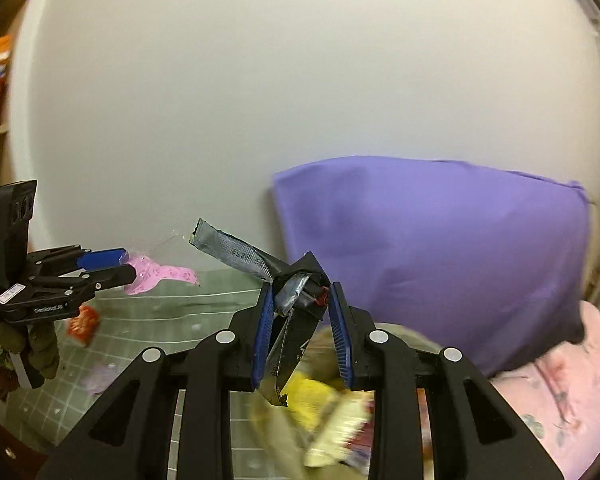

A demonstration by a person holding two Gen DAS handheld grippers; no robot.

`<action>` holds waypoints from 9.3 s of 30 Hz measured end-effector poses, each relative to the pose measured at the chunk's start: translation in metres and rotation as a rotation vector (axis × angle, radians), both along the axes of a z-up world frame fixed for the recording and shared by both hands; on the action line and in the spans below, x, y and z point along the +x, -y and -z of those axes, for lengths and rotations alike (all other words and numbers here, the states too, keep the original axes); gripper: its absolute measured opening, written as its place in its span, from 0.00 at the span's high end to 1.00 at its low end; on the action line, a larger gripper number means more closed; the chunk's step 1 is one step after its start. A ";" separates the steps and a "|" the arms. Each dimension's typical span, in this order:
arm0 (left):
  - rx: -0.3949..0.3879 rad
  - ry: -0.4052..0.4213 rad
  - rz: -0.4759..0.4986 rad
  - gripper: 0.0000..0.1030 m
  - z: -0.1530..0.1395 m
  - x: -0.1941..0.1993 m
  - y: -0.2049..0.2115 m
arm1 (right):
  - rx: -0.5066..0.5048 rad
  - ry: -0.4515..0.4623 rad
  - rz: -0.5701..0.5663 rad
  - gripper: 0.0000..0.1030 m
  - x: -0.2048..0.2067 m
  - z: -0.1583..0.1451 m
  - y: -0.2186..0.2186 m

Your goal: Collect trash

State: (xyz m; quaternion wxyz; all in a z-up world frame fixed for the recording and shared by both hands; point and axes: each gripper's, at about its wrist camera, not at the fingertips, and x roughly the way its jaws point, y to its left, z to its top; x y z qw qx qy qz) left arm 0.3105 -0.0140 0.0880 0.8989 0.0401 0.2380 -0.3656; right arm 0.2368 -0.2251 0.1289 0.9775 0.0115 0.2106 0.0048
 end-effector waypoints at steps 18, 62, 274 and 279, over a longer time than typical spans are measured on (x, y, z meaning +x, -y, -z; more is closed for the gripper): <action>0.018 -0.365 0.286 0.57 0.091 0.067 0.178 | 0.137 -0.215 0.238 0.73 -0.007 0.067 0.102; -0.037 -0.307 -0.893 0.39 0.098 -0.053 -0.263 | 0.102 -0.379 -0.659 0.40 0.089 0.139 -0.185; 0.153 -0.068 -0.812 0.11 0.047 -0.242 -0.121 | 0.095 -0.145 -0.322 0.48 -0.142 0.106 -0.078; 0.193 -0.065 -0.908 0.11 0.044 -0.278 -0.126 | 0.064 -0.160 -0.413 0.48 -0.172 0.114 -0.113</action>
